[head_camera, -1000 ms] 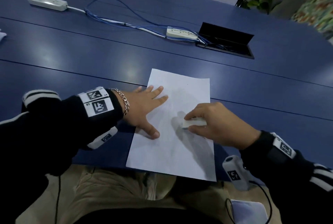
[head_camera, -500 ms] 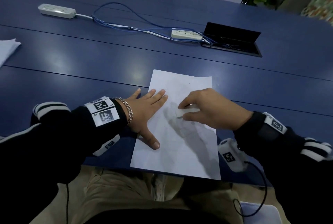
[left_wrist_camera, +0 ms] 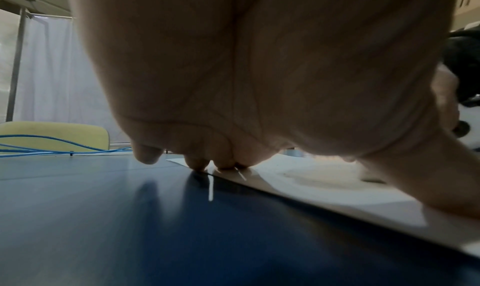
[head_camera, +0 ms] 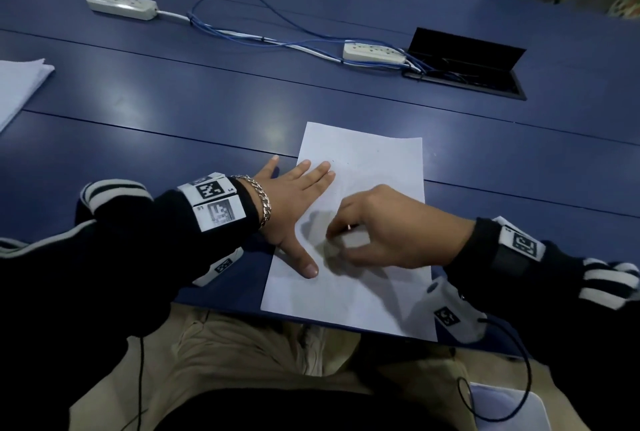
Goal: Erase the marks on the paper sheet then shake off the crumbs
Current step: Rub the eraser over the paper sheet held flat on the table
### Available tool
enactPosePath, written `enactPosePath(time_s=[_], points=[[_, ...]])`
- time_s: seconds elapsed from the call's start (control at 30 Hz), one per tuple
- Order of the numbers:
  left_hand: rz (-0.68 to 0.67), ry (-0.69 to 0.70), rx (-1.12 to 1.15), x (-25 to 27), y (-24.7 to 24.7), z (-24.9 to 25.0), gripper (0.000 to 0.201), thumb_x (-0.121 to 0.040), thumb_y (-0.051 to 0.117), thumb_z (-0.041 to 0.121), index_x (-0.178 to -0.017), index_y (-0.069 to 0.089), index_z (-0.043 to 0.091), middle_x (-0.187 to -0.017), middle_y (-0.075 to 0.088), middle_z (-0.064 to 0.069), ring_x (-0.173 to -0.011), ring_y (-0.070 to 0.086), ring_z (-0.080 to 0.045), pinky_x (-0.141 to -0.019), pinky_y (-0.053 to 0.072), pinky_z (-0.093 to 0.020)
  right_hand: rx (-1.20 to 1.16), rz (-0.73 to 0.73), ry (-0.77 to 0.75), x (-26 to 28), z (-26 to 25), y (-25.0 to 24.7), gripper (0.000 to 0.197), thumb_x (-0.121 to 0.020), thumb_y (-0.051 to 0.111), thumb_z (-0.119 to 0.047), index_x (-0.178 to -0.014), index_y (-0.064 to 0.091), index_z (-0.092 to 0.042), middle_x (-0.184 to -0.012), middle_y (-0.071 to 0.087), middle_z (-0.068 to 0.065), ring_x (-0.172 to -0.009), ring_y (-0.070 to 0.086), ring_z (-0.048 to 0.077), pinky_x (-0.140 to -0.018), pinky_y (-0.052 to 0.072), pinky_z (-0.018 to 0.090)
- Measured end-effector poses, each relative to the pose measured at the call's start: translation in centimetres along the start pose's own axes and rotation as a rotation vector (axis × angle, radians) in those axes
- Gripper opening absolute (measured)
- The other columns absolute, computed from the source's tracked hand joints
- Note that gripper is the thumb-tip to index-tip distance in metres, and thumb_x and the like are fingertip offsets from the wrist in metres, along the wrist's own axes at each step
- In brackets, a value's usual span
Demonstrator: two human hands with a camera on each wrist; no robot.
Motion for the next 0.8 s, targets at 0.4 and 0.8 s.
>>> enactPosePath(time_s=[0.4, 0.8], points=[[0.003, -0.02, -0.007, 0.2, -0.2, 0.1, 0.167, -0.05, 0.068, 0.098, -0.16, -0.031, 0.019, -0.168, -0.036, 0.005, -0.158, -0.026, -0.021, -0.123, -0.012, -0.068, 0.099, 0.016, -0.006, -0.8, -0.5, -0.5, 0.027, -0.078, 0.062, -0.046, -0.094, 0.073, -0.028, -0.089, 0.066, -0.009, -0.081, 0.061, 0.015, -0.079, 0.051, 0.034], [-0.02, -0.06, -0.013, 0.2, -0.1, -0.1, 0.169, -0.047, 0.067, 0.1, -0.159, -0.032, 0.021, -0.167, -0.038, 0.007, -0.158, -0.026, -0.019, -0.122, -0.013, -0.069, 0.122, 0.056, -0.038, -0.6, -0.8, -0.4, 0.02, -0.081, 0.065, -0.038, -0.094, 0.07, -0.025, -0.088, 0.062, -0.007, -0.08, 0.061, 0.018, -0.078, 0.052, 0.037]])
Point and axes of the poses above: each hand's wrist, its own x-axis away from the middle knuckle, its own y-axis out of the palm, z = x × y, the point moved 10 cm from there along -x, towards the middle knuckle
